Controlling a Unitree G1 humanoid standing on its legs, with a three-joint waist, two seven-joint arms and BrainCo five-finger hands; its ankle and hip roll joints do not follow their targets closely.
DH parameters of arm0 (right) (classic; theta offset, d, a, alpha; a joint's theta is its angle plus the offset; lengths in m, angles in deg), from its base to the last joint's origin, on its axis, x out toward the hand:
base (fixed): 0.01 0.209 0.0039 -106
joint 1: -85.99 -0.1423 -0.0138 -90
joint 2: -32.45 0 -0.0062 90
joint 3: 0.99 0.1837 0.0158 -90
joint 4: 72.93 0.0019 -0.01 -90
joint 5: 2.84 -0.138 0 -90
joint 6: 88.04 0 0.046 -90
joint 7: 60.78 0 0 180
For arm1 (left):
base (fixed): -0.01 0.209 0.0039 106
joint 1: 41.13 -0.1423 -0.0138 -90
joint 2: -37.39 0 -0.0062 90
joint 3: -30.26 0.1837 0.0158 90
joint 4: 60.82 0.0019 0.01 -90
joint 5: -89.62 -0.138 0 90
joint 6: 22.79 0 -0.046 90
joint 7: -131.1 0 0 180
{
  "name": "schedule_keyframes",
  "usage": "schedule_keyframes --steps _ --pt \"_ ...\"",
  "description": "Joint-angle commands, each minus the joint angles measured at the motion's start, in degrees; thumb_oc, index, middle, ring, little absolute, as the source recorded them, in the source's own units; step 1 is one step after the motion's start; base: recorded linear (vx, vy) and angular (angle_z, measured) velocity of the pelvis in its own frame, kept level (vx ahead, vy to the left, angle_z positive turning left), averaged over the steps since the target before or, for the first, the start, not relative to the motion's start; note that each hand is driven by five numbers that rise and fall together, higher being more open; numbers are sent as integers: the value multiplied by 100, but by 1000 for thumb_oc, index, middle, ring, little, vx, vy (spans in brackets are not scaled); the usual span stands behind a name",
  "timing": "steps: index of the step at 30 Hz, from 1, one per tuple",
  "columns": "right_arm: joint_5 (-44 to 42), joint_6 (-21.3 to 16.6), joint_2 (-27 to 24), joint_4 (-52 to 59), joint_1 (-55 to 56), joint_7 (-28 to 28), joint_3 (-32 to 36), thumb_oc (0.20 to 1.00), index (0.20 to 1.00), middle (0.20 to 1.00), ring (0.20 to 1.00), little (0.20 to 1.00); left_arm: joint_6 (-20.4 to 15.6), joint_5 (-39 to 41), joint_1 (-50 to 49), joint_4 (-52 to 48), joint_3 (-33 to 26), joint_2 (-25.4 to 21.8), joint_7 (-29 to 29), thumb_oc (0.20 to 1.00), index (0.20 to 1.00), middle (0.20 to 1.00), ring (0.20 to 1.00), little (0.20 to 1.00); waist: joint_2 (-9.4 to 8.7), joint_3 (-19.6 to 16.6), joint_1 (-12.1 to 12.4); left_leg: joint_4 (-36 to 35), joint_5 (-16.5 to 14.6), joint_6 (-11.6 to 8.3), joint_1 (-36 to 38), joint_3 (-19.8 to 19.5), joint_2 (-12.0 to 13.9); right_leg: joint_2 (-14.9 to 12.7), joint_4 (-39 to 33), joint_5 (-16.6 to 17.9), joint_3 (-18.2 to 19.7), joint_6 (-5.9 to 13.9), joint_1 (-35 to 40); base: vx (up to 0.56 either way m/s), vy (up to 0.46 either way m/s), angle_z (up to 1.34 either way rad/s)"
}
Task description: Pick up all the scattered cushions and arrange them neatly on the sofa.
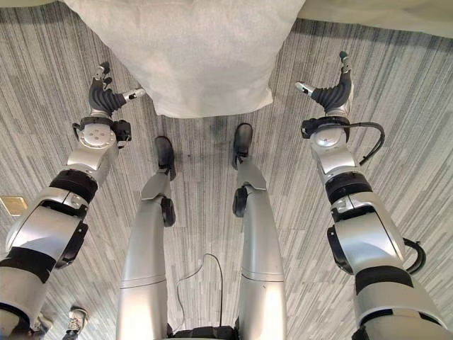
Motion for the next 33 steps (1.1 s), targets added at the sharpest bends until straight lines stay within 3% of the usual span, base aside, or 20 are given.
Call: schedule_keyframes --steps 1,20,27,33 --pt "-103 -105 -98 -44 635 213 -211 1000 1000 1000 1000 1000 -283 321 -800 -147 -236 -58 -117 1000 1000 1000 1000 1000 153 -775 -164 360 -504 170 -226 -171 -128 -115 435 -715 313 687 45 28 -13 7" --pt "-566 -353 -314 463 -2 -43 -503 1000 1000 1000 1000 1000 -322 542 85 -326 263 -581 132 1000 1000 1000 1000 1000 154 -1005 -264 889 -527 161 -1245 -174 -120 -67 823 -658 410 733 -928 12 2 -2" --pt "-910 -462 -130 489 -492 -226 -750 1000 1000 1000 1000 1000 -387 706 434 -699 615 -239 292 1000 1000 1000 1000 1000 208 -1074 -179 977 -537 172 -1345 -185 -149 -26 930 -685 439 724 -1054 16 -23 -1" --pt "-1010 -517 -43 655 -1054 -377 -1156 1000 1000 1000 1000 1000 -416 713 657 -886 788 -105 266 1000 1000 1000 1000 1000 294 -922 -80 1182 -510 120 -1408 -247 -139 -13 1059 -704 409 719 -1061 14 -50 2"
